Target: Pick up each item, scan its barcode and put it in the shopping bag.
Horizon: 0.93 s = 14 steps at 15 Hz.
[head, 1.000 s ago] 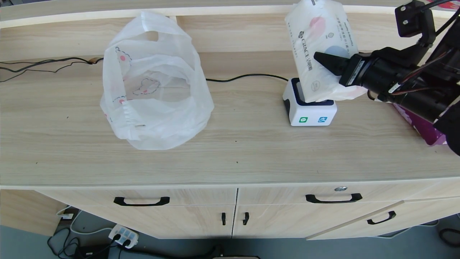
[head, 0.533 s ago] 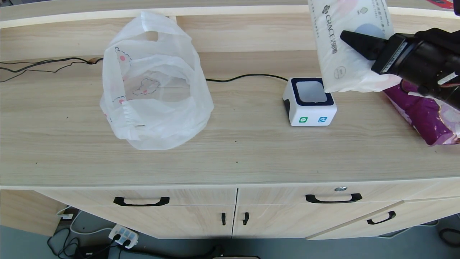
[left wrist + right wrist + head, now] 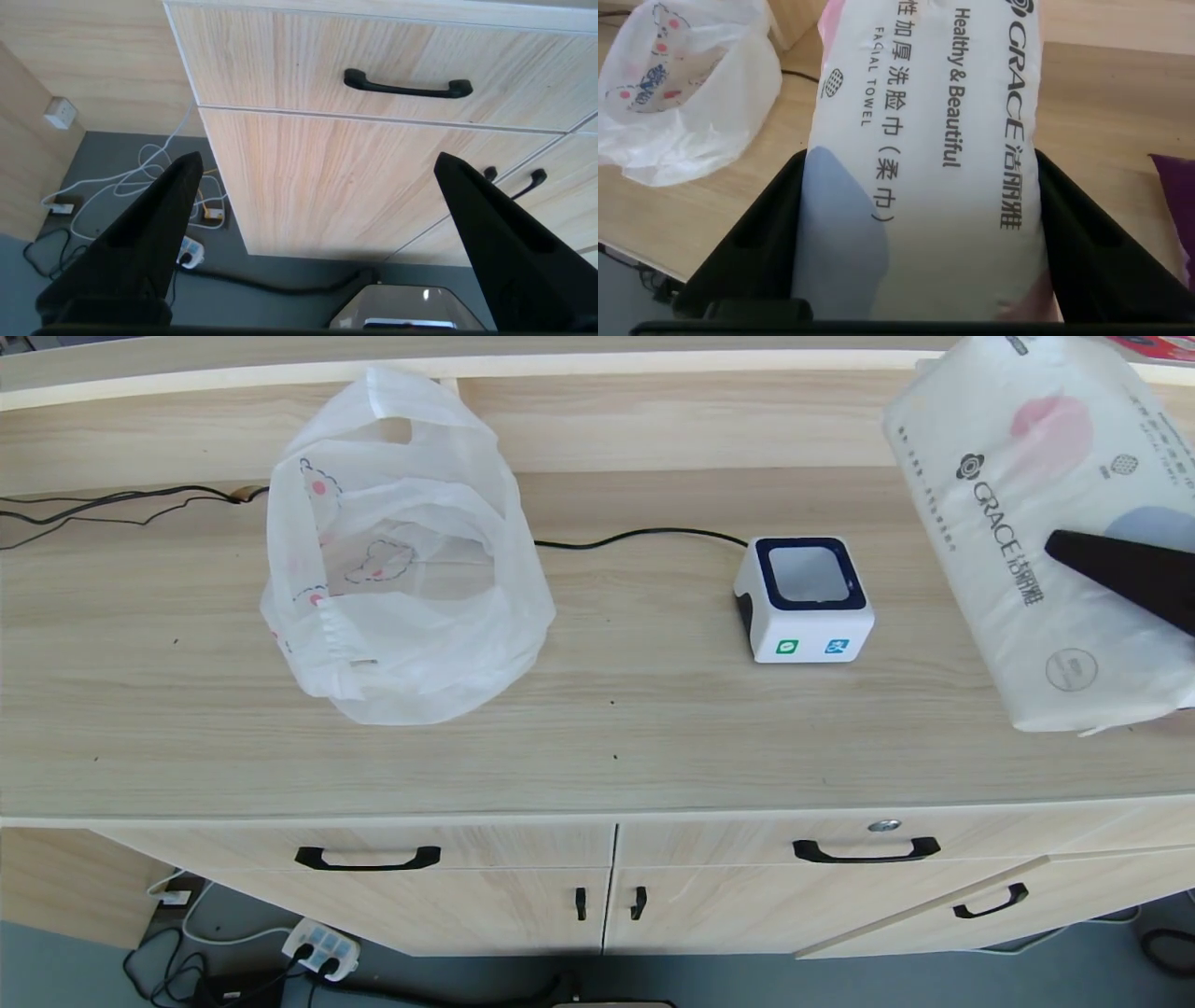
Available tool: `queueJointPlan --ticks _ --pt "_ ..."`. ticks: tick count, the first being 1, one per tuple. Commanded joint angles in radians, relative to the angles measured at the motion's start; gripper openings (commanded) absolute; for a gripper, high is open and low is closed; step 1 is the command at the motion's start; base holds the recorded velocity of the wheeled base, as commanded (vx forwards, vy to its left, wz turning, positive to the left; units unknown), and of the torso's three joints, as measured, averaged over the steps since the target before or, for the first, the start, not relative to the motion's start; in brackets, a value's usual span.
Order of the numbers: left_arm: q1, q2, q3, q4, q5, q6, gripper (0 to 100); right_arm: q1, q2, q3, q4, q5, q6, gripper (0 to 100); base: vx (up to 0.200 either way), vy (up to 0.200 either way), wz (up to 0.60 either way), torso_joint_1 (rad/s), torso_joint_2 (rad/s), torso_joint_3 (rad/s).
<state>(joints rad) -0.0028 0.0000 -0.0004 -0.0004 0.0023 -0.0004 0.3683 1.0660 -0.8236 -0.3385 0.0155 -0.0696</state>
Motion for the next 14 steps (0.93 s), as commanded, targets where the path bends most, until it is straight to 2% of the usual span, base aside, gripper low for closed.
queueJointPlan --ticks 1,4,7,11,14 --pt "0.000 0.000 0.000 0.000 0.001 0.000 100 0.000 -0.153 0.023 0.093 -0.022 -0.026 0 0.000 0.000 0.00 0.000 0.00 0.000" --pt "0.001 0.000 0.000 0.002 0.001 -0.004 100 0.000 -0.170 0.029 0.118 -0.023 -0.026 0 -0.200 0.000 0.00 0.005 0.00 0.002" --pt "0.001 0.000 0.000 0.000 0.001 -0.006 100 -0.003 -0.153 0.029 0.118 -0.051 -0.026 0 0.000 0.000 0.00 0.000 0.00 0.000" --pt "0.001 0.000 0.000 0.000 0.001 -0.010 100 -0.006 -0.201 0.098 0.118 -0.054 -0.019 0 0.000 0.200 0.00 0.005 0.00 0.011" --pt "0.003 0.000 0.000 -0.003 0.002 -0.020 100 -0.005 -0.178 0.026 0.125 -0.045 -0.019 0 0.000 0.200 0.00 0.009 0.00 -0.001"
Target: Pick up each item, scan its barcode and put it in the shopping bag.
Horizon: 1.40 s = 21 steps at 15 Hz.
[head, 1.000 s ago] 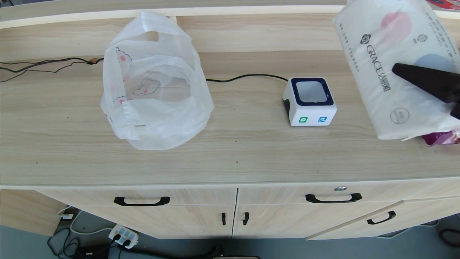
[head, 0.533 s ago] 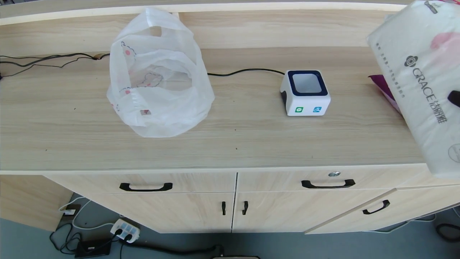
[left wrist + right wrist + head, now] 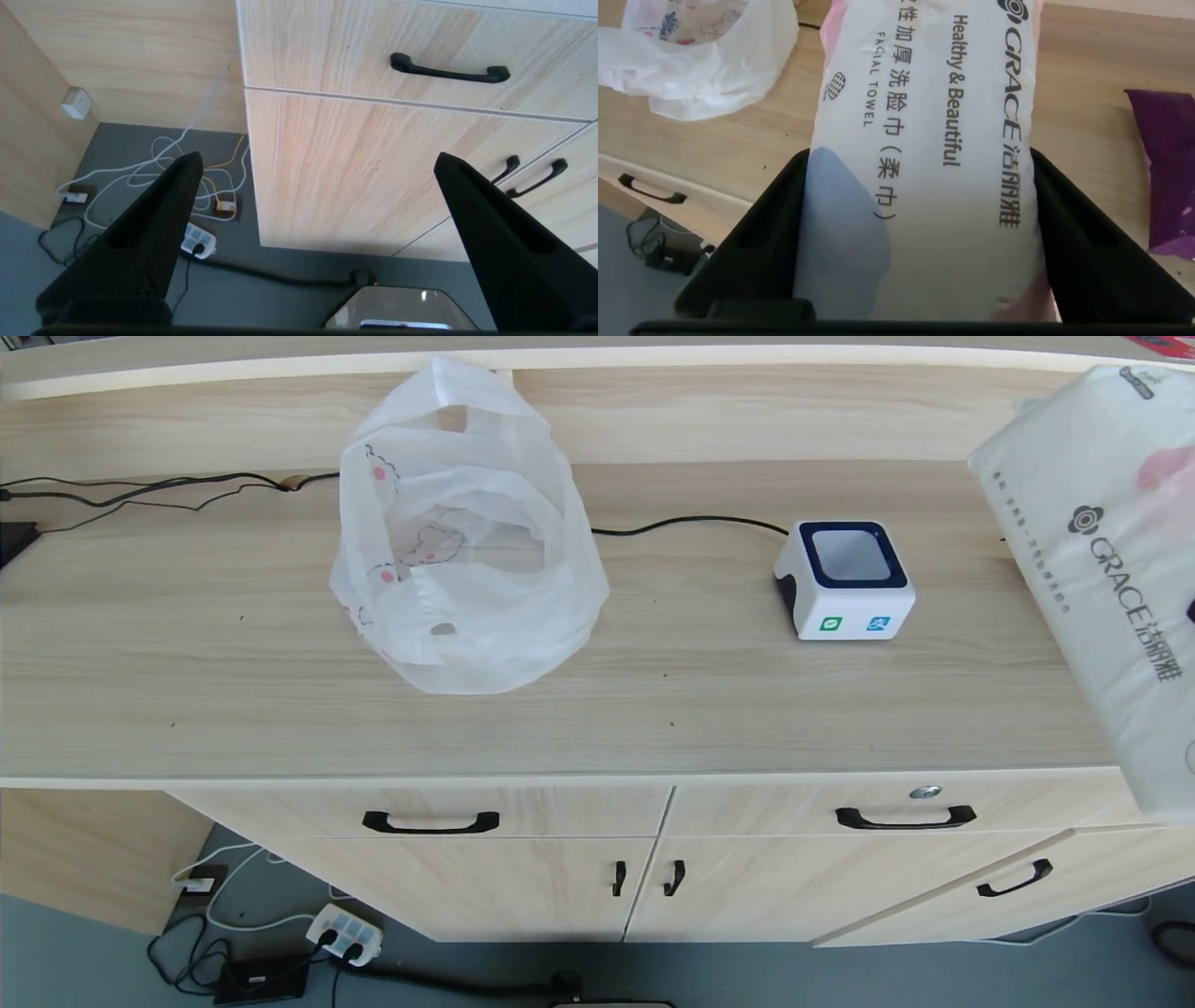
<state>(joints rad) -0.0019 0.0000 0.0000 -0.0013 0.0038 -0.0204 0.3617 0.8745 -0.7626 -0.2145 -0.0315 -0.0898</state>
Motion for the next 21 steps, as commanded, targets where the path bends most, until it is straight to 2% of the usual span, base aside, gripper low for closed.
queueJointPlan --ticks 1,6,11,15,16,19,21 --pt "0.002 0.000 0.000 -0.002 0.001 -0.004 100 0.000 0.023 -0.054 0.009 0.002 0.001 0 0.000 0.200 0.00 0.002 0.00 0.002" --pt "0.002 0.000 0.000 -0.002 -0.001 -0.003 100 0.000 0.031 -0.066 0.066 -0.001 0.001 0 0.000 0.200 0.00 0.002 0.00 0.004" --pt "0.000 0.000 0.000 -0.002 -0.001 0.000 100 0.003 0.078 -0.104 0.073 0.002 -0.001 0 0.000 0.000 0.60 0.000 0.00 0.003" --pt "0.000 0.000 0.000 -0.002 -0.001 0.005 100 0.045 0.178 -0.228 0.073 0.002 -0.005 0 0.000 0.000 0.60 0.005 0.00 0.002" --pt "0.000 0.000 0.000 -0.002 -0.001 0.005 100 0.051 0.192 -0.239 0.073 0.002 -0.005 0 0.000 0.000 0.00 0.000 0.00 0.000" --pt "0.000 0.000 0.000 -0.002 -0.001 0.005 100 0.077 0.383 -0.405 0.053 -0.001 -0.041 0 0.000 0.000 0.00 0.000 0.00 0.000" --pt "0.000 0.000 0.000 -0.002 -0.001 0.005 100 0.108 0.509 -0.489 -0.057 -0.002 0.058 0 0.000 0.000 0.00 0.000 0.00 0.000"
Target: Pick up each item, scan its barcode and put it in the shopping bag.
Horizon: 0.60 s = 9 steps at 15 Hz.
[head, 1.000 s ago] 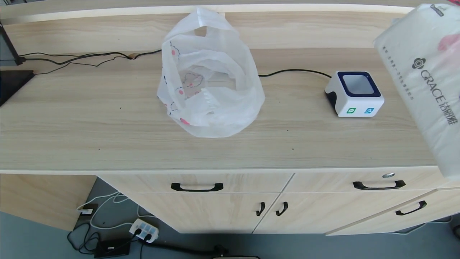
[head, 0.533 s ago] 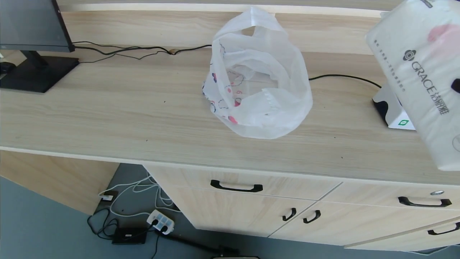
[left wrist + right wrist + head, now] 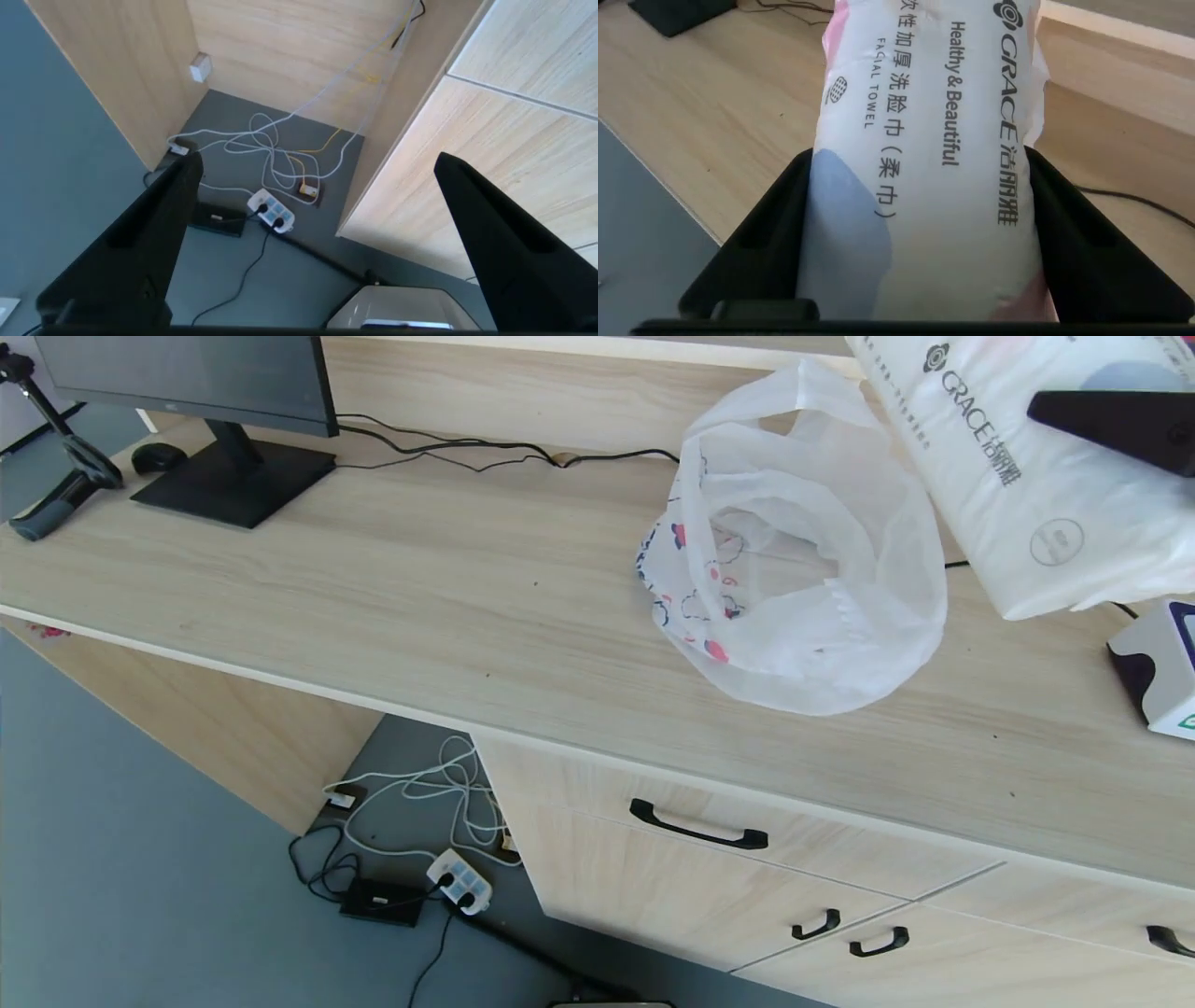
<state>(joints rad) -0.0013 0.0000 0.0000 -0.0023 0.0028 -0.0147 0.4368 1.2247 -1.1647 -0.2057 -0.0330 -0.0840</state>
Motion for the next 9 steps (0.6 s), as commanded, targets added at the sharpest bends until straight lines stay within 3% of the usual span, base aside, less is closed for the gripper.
queueJointPlan --ticks 1,4,6,9 --pt "0.000 0.000 0.000 -0.001 0.000 -0.001 100 0.049 0.203 -0.095 -0.136 -0.013 0.104 0 0.000 0.000 0.00 0.000 0.00 0.000" --pt "0.000 0.000 0.000 -0.001 0.000 -0.004 100 0.059 0.377 -0.127 -0.339 -0.133 0.222 0 0.000 0.000 0.00 0.000 0.00 0.000" --pt "0.000 0.000 0.000 -0.001 0.000 -0.002 100 0.085 0.414 -0.141 -0.360 -0.237 0.271 0 0.000 0.000 0.00 0.000 0.00 0.000" --pt "0.000 0.000 0.000 -0.001 0.000 -0.002 100 0.068 0.457 -0.142 -0.357 -0.252 0.326 0 0.000 0.000 0.00 0.000 0.00 0.000"
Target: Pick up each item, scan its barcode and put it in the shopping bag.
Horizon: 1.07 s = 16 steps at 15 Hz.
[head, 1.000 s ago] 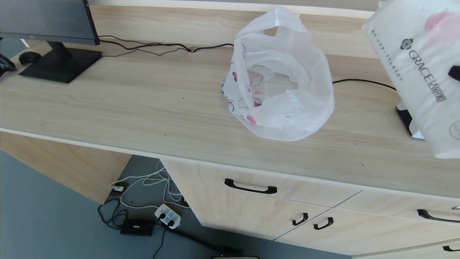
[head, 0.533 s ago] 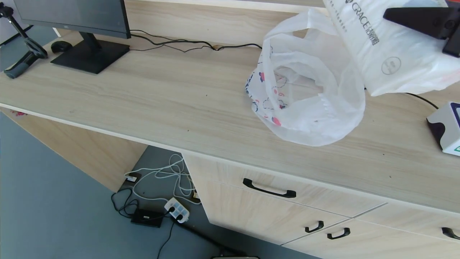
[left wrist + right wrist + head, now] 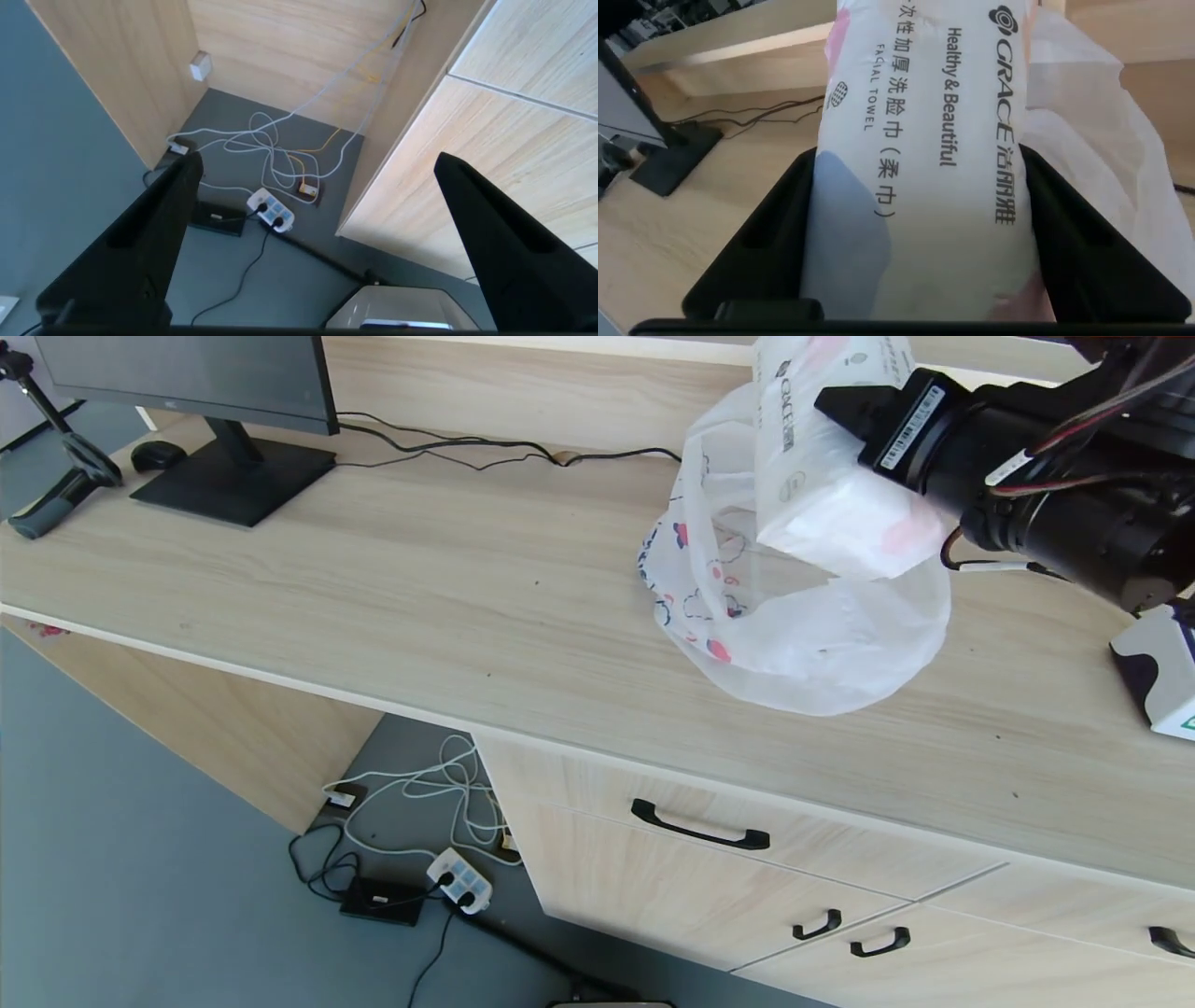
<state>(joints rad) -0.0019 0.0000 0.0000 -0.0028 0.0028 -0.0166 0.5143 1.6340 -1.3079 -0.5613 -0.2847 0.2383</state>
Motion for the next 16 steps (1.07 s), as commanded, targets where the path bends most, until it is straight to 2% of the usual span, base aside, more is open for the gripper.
queueJointPlan --ticks 1,3,16 --pt "0.000 0.000 0.000 0.000 0.000 0.000 100 -0.017 0.050 0.007 -0.002 -0.001 0.007 0 0.000 0.000 0.00 0.000 0.00 0.000" --pt "0.000 0.000 0.000 0.000 0.000 0.000 100 -0.046 0.063 0.015 -0.002 0.009 0.007 0 0.000 0.000 0.00 0.000 0.00 0.000" --pt "0.000 0.000 0.000 0.000 0.000 0.001 100 -0.048 0.093 -0.042 -0.002 0.009 -0.030 0 0.000 0.000 0.00 0.000 0.00 0.000"
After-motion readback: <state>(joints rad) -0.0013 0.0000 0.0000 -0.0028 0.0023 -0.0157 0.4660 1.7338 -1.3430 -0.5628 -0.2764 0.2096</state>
